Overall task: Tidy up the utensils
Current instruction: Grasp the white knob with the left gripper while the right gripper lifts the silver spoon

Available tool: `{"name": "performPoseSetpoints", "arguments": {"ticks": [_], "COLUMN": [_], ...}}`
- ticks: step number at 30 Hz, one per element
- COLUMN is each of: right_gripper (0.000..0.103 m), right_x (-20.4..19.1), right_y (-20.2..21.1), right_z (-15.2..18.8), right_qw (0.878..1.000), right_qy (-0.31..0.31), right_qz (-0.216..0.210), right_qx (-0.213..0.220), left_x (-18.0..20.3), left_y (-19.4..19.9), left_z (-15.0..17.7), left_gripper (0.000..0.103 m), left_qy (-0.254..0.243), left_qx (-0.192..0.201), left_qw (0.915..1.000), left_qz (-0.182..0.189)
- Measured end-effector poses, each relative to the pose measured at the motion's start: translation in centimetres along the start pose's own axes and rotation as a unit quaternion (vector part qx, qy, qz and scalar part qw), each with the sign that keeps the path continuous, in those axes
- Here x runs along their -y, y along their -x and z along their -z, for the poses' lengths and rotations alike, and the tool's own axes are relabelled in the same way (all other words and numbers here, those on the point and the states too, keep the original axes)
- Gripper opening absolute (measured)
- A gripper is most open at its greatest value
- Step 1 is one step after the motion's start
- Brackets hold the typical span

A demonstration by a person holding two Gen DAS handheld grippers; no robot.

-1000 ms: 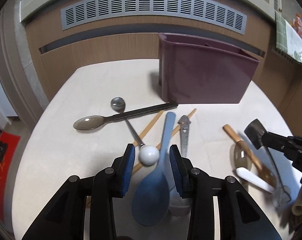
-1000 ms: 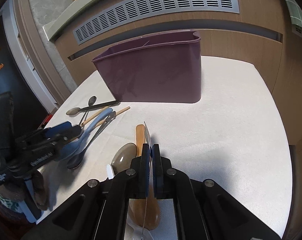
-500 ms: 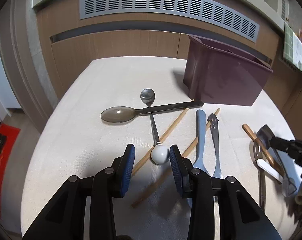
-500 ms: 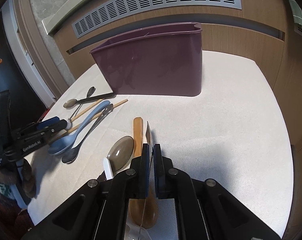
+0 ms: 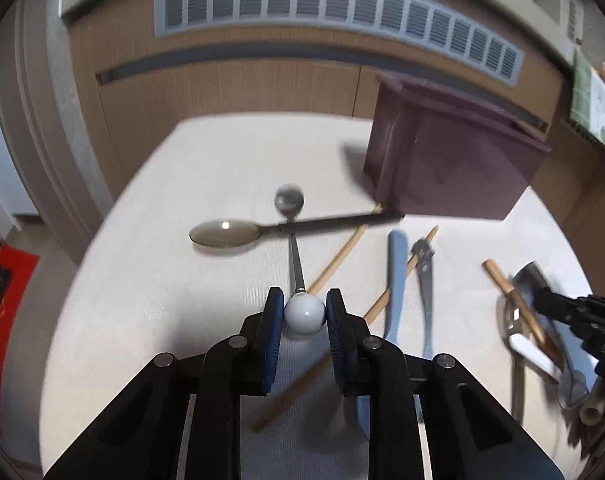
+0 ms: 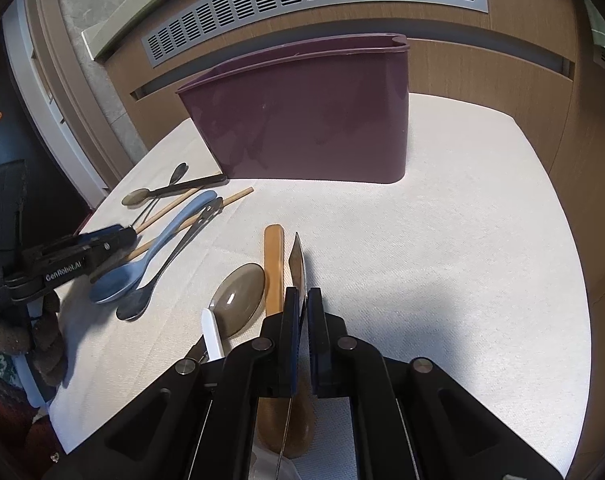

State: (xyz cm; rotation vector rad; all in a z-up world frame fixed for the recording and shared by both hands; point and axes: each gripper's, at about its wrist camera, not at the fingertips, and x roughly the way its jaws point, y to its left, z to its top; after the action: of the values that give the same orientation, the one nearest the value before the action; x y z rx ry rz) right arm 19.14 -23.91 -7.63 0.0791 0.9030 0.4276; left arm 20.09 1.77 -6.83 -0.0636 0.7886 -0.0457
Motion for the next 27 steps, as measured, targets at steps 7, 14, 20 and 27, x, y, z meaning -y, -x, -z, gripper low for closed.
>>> {"name": "performPoseSetpoints", "arguments": {"ticks": [7, 14, 20, 27], "right_gripper": [0.006, 0.006, 0.006, 0.010], "right_x": [-0.5, -1.5, -2.1, -3.2], "right_y": [-0.8, -2.5, -4.1, -6.3], "right_z": [-0.7, -2.3, -4.1, -6.4], "right_qw": [0.999, 0.996, 0.993, 0.986], "right_qy": [0.028, 0.076, 0.092, 0.124], "right_qz": [0.001, 0.001, -0.018, -0.053], "right_qx": [-0.018, -0.047, -0.071, -0.102], "left_x": [0.2, 0.7, 0.8, 0.4], "left_y": [3.8, 7.1, 8.5, 8.4], "left_z": [-1.2, -3.1, -4.3, -4.3], "left_gripper": [0.022, 0.022, 0.022, 0.022], "left_qy": [-0.030, -0.062, -0.064, -0.055], "left_qx": [0.049, 0.071, 0.073, 0.070], "left_qw": [0.9983, 0.9948, 0.9936, 0.9942], "left_qz": [0.013, 0.039, 0.058, 0.061]}}
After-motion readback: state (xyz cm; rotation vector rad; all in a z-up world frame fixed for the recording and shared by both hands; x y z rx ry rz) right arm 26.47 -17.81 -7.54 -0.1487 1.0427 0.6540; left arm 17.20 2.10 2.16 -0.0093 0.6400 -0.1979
